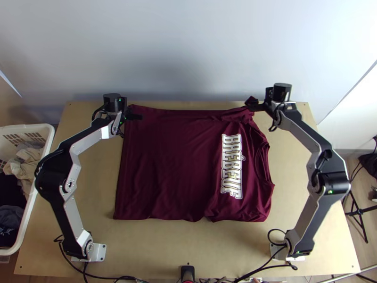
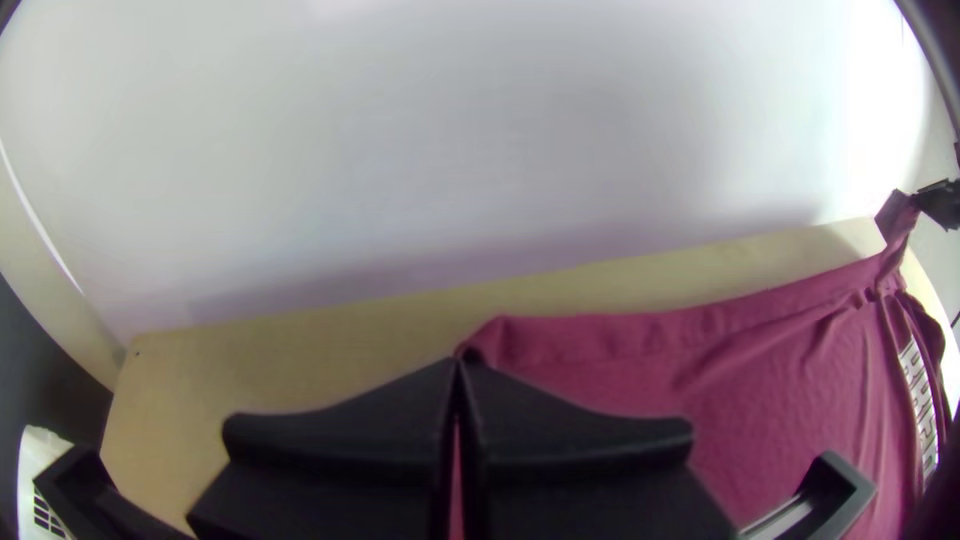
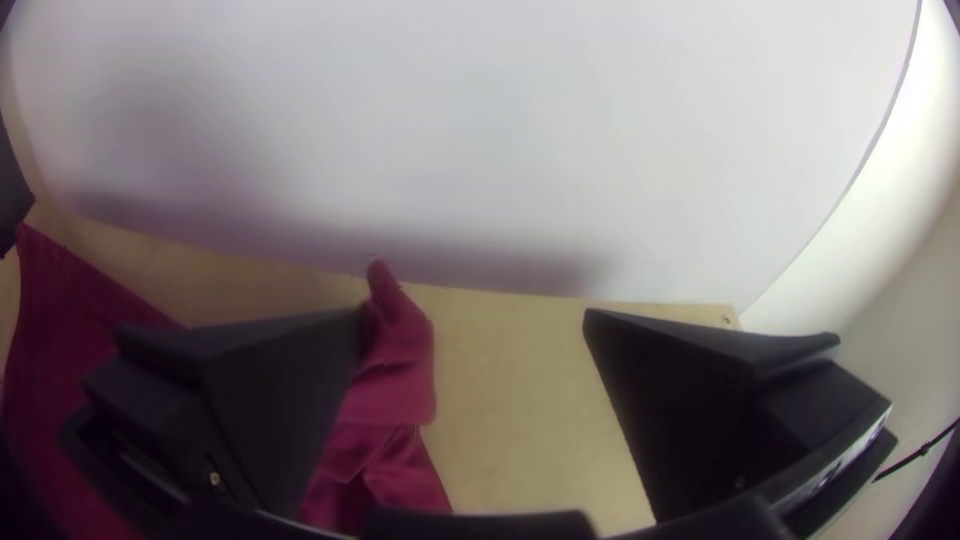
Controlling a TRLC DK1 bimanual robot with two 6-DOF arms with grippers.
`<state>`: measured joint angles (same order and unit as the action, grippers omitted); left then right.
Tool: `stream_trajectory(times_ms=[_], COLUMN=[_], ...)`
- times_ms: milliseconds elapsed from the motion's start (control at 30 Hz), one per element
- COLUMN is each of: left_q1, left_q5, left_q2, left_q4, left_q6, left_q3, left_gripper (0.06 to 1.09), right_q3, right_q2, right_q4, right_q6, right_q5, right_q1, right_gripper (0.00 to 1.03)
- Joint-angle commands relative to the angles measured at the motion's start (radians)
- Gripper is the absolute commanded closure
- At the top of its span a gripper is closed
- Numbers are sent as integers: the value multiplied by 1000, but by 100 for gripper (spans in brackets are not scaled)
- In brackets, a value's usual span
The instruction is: Fold the t-shirt
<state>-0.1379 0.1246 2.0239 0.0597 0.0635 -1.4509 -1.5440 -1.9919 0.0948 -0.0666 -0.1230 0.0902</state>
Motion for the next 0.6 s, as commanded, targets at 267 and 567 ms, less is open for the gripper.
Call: stream_trajectory(times_ms=[267, 567], left_q1=[-20, -31], left_q5=[0, 0], left_q2=[-34, -57], left_q4=[0, 0], left_q6=[1, 1], left_q3=[46, 64], left_gripper=[105, 105], right_q3=[-154, -189], right_q2=[-28, -38], right_q4=[206, 442], right_q6=[96, 160], right_q5=[-40, 33], right_q1=[-43, -50], right_gripper=[5, 5])
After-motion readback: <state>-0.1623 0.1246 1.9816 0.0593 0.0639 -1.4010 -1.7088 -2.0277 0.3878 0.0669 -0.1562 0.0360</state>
